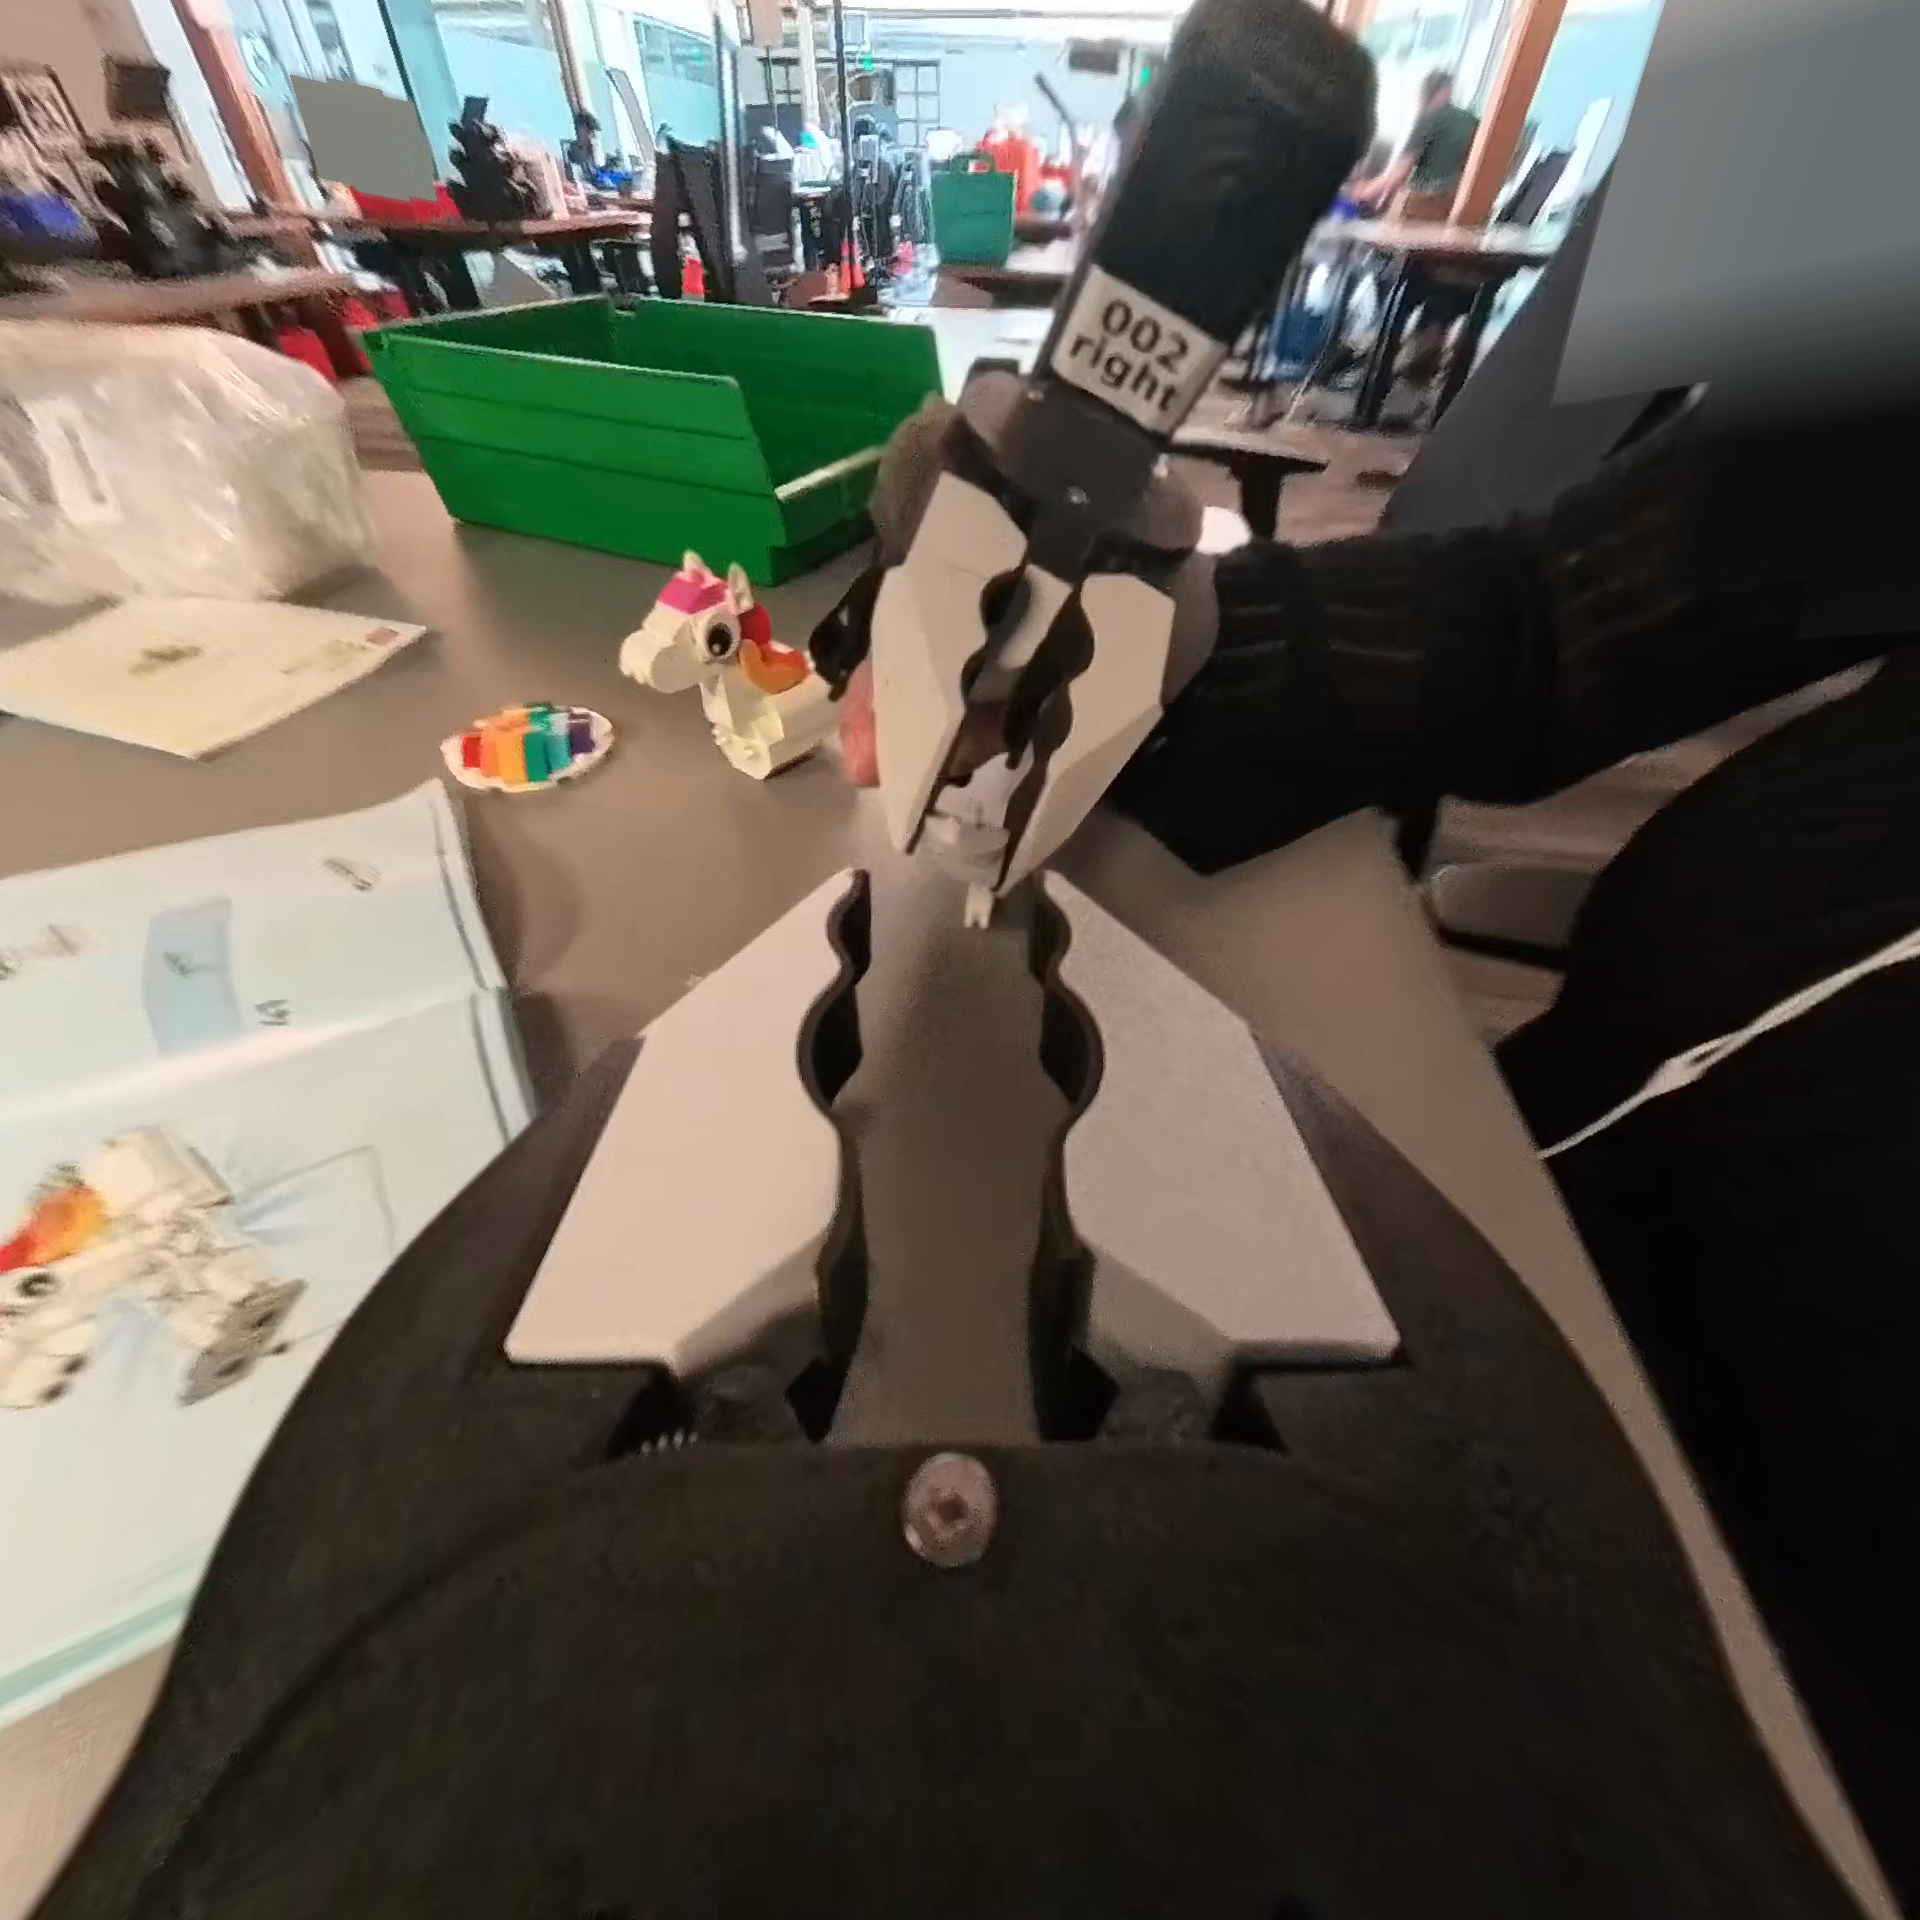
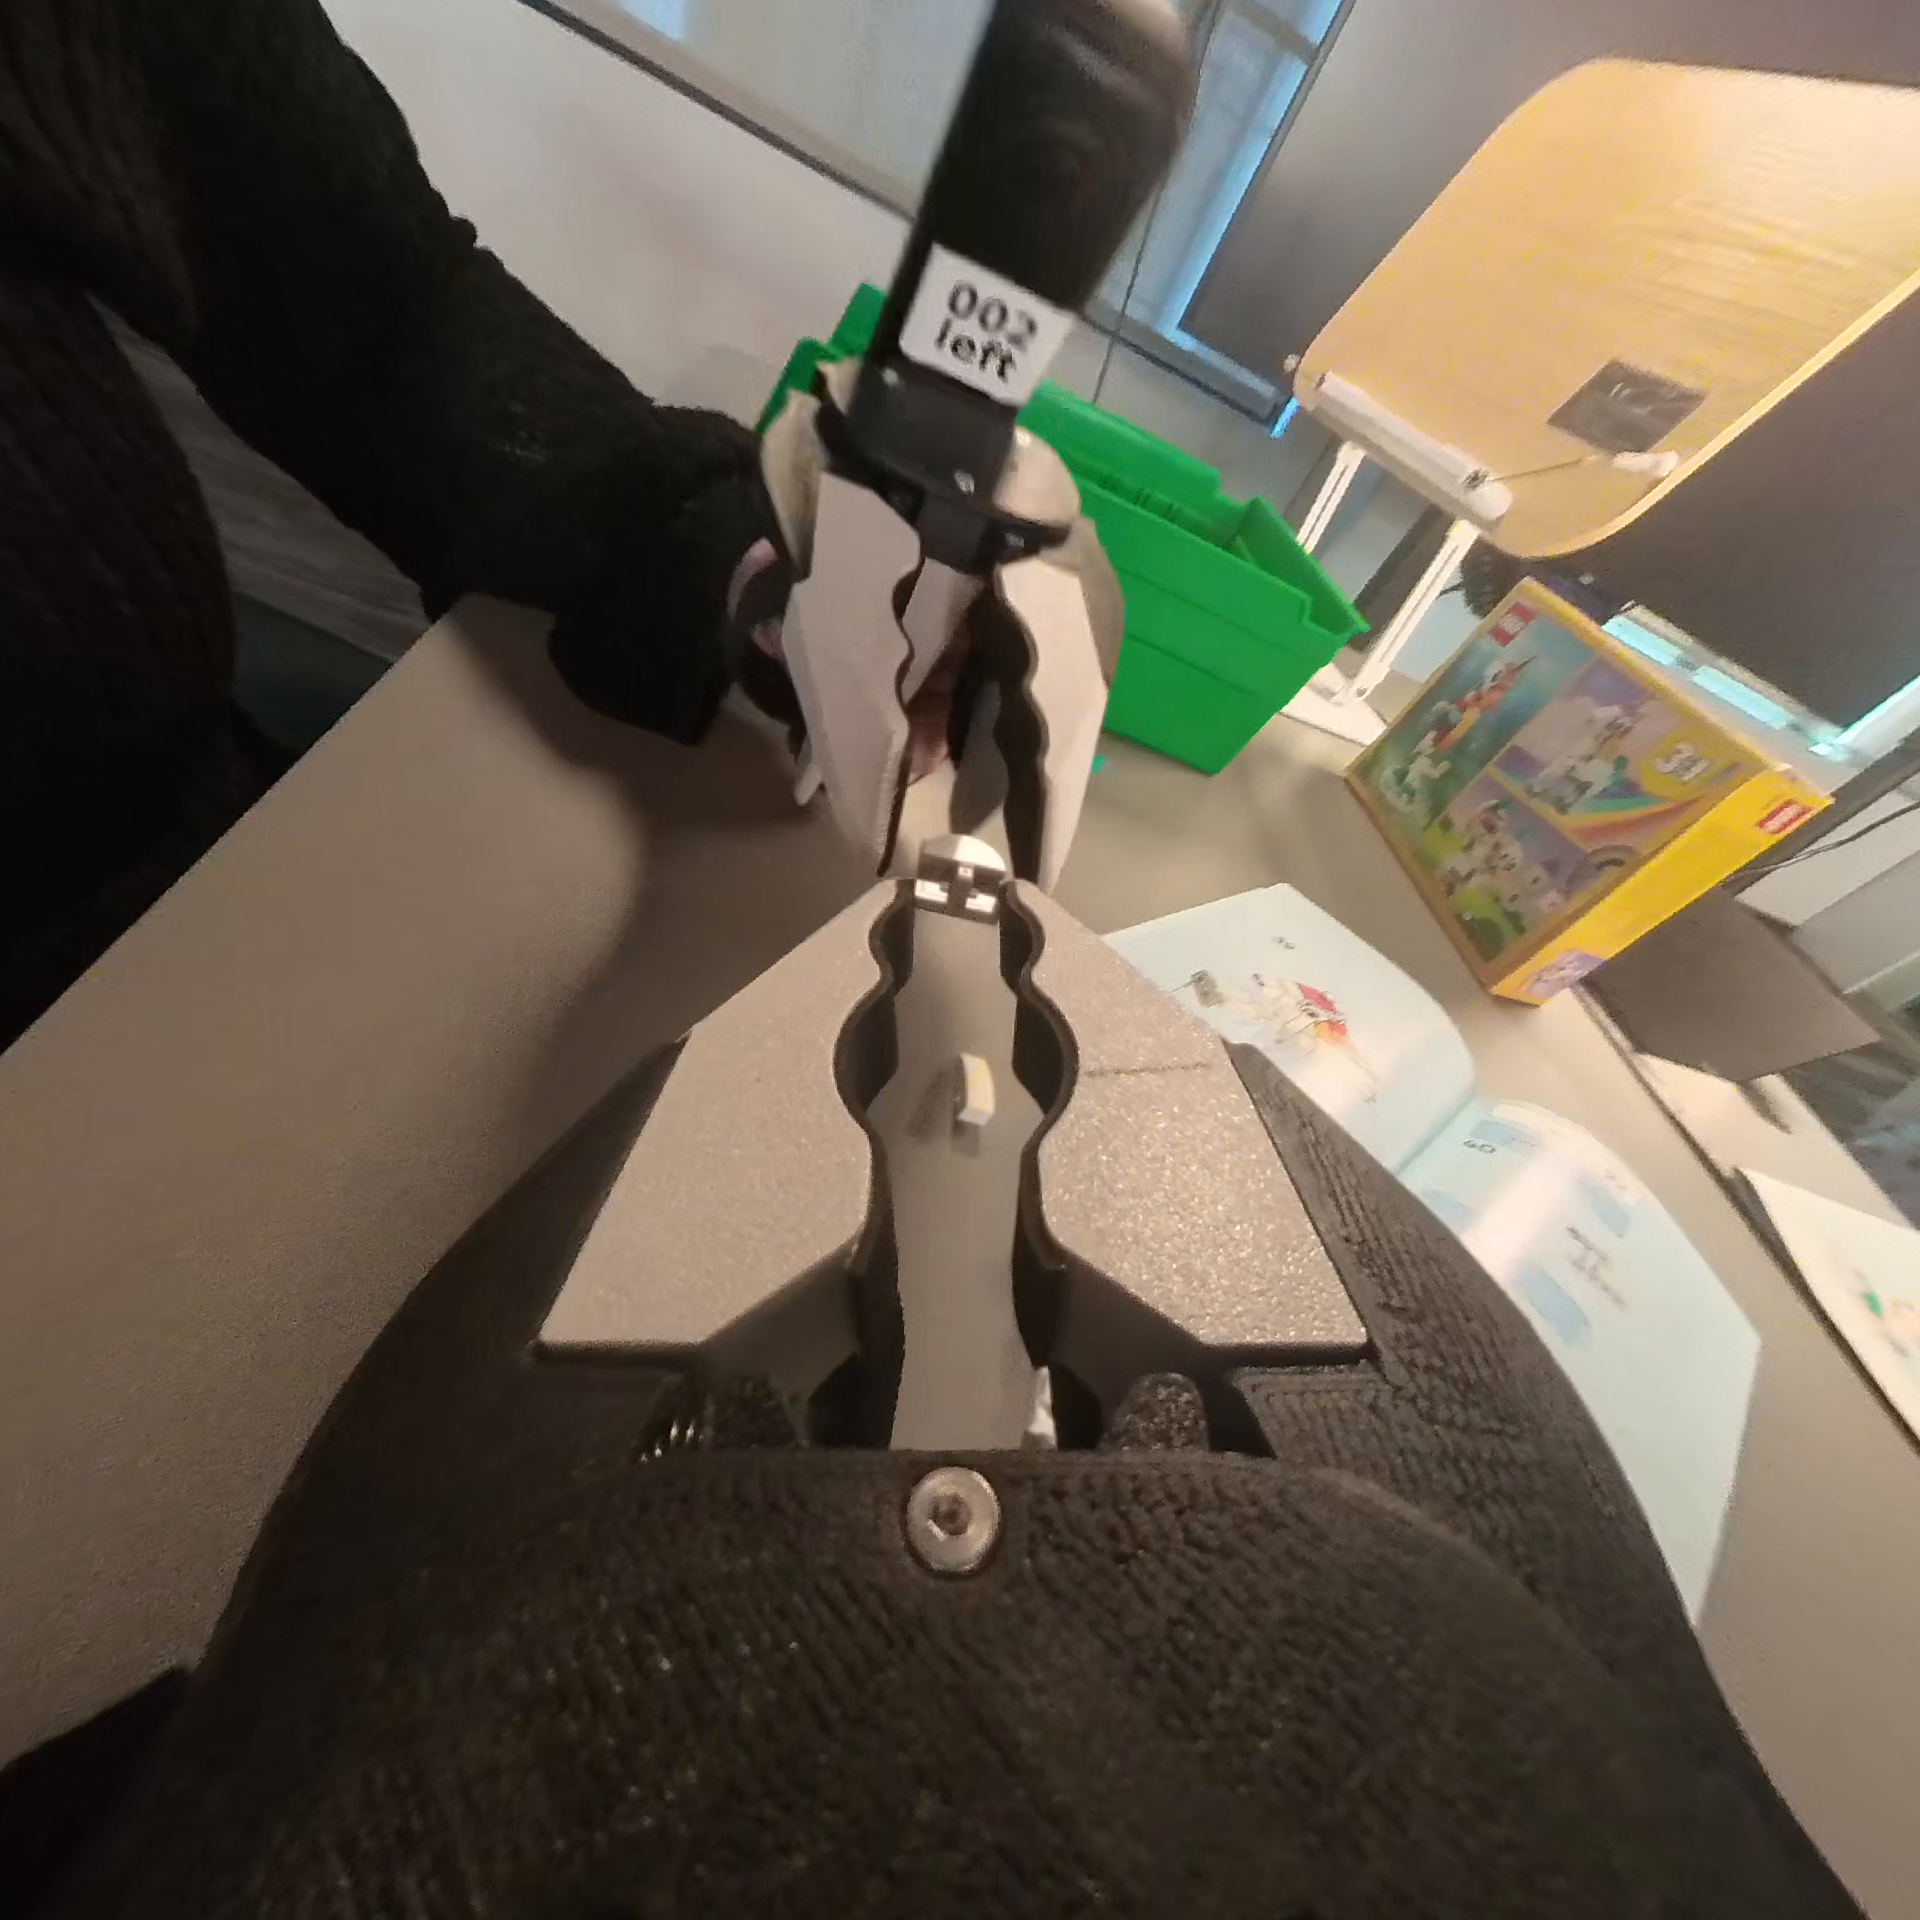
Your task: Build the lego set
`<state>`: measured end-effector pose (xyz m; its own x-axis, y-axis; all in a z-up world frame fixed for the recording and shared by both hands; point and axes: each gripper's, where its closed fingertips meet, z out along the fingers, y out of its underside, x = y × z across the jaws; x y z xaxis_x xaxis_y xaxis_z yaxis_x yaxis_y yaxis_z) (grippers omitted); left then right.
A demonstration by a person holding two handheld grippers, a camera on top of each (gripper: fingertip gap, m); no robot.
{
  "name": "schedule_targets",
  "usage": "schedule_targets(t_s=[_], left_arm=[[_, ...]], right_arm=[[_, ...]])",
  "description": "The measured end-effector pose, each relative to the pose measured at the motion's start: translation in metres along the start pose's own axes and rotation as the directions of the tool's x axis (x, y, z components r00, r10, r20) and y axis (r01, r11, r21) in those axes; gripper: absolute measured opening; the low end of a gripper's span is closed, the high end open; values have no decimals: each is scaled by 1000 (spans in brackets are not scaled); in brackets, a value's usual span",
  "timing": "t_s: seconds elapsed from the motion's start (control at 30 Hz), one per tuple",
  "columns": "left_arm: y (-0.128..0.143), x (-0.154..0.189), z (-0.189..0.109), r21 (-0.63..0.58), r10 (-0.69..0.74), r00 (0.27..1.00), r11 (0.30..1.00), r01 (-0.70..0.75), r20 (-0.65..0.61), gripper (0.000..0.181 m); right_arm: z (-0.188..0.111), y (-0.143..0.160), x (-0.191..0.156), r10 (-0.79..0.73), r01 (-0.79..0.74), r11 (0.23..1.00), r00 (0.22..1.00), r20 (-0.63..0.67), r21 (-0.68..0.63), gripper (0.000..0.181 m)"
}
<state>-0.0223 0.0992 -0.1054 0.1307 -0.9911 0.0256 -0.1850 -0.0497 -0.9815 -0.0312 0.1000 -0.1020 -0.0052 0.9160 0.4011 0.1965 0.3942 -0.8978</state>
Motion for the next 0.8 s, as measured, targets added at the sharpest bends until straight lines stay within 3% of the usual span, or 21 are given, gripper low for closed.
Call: schedule_targets(t_s=[0.23, 0.4, 0.43, 0.57, 0.7, 0.8], left_arm=[[-20, 5, -6, 138, -175, 976, 972, 192, -128, 23], [-28, 5, -7, 175, -346, 902, 902, 395, -258, 19], [-26, 2, -6, 168, -361, 899, 898, 407, -248, 11], [-20, -7, -3, 121, -430, 878, 880, 460, -209, 8], [-1, -22, 1, 37, -375, 927, 926, 375, -9, 6], [8, -26, 4, -10, -343, 937, 939, 344, 66, 6]], right_arm=[[-6, -22, 11, -65, 80, 989, 991, -119, 126, 14], [-2, -17, 10, -306, 316, 949, 929, -210, 15, 15], [0, -16, 9, -342, 349, 937, 914, -218, -4, 14], [1, -7, 14, -383, 376, 924, 892, -241, -76, 15], [7, 13, 20, -322, 275, 937, 919, -228, -215, 17], [11, 23, 21, -311, 234, 920, 925, -221, -313, 20]])
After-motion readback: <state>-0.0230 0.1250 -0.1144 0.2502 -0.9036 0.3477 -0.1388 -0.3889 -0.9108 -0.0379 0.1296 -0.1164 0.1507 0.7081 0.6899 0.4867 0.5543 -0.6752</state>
